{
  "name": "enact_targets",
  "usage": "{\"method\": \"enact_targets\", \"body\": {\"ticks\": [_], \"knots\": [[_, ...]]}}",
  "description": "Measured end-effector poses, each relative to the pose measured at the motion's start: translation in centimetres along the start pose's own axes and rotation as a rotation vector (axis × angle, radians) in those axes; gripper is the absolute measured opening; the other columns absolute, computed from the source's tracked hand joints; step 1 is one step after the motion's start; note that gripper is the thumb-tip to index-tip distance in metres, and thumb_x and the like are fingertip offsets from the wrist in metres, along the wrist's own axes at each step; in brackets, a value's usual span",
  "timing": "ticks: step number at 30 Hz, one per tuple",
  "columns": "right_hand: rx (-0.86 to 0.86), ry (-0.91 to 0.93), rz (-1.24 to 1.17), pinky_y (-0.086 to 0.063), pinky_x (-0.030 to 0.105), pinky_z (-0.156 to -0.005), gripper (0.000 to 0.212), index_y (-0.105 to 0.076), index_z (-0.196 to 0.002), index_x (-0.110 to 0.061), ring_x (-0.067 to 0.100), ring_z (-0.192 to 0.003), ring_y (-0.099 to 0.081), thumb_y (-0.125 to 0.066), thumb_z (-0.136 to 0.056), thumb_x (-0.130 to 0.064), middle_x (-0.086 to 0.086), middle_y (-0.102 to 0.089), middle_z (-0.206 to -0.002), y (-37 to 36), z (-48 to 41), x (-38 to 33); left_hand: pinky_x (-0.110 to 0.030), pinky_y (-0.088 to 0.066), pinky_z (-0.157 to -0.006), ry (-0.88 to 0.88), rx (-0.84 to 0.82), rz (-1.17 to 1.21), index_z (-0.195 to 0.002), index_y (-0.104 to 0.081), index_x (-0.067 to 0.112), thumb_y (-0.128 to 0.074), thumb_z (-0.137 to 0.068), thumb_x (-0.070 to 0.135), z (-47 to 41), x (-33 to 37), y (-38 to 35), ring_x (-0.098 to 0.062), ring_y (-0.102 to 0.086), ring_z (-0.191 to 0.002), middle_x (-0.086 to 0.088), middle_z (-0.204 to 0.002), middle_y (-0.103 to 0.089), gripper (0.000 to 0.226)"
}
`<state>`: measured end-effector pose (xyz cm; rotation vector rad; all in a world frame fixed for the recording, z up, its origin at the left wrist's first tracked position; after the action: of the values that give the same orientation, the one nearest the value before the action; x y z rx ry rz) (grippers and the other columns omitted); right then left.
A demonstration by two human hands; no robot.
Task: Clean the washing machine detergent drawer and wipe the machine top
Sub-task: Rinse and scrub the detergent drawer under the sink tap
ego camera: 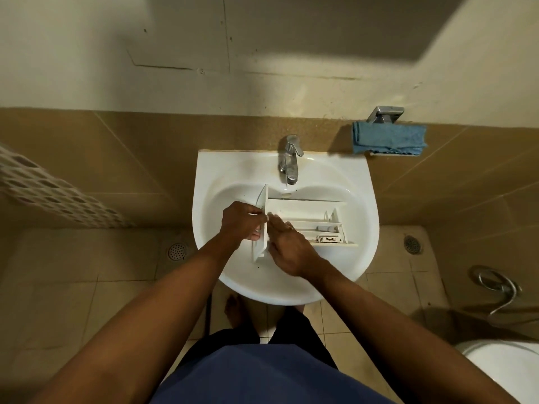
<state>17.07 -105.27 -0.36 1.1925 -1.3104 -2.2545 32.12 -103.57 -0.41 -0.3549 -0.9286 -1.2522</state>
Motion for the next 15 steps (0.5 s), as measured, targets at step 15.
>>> {"method": "enact_targets", "body": {"ticks": [15], "knots": [[-0.037,-0.023,0.352,-0.011,0.062,-0.124,0.066,-0.044,-0.153,-0.015,0.032,-0.156,-0.015,-0.020,-0.096,-0.038,0.000,-0.038,-0.162,0.4,1.3,0.4,-0.045,-0.065,-0.064,0.004,0.007,-0.009,-0.099,-0.078,0.010,-0.088,-0.075,0.017,-0.2,0.1,-0.1,-0.030,-0.076,-0.065,-0.015,-0.077,-0.076,0.027]]}}
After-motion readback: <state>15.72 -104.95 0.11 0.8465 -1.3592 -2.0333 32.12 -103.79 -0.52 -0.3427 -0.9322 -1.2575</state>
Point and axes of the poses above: each hand's wrist, its own z-axis away from the middle knuckle, its own y-axis out of the back of the hand, x = y × z, the point moved 6 cm from there along -z, towards the middle knuckle
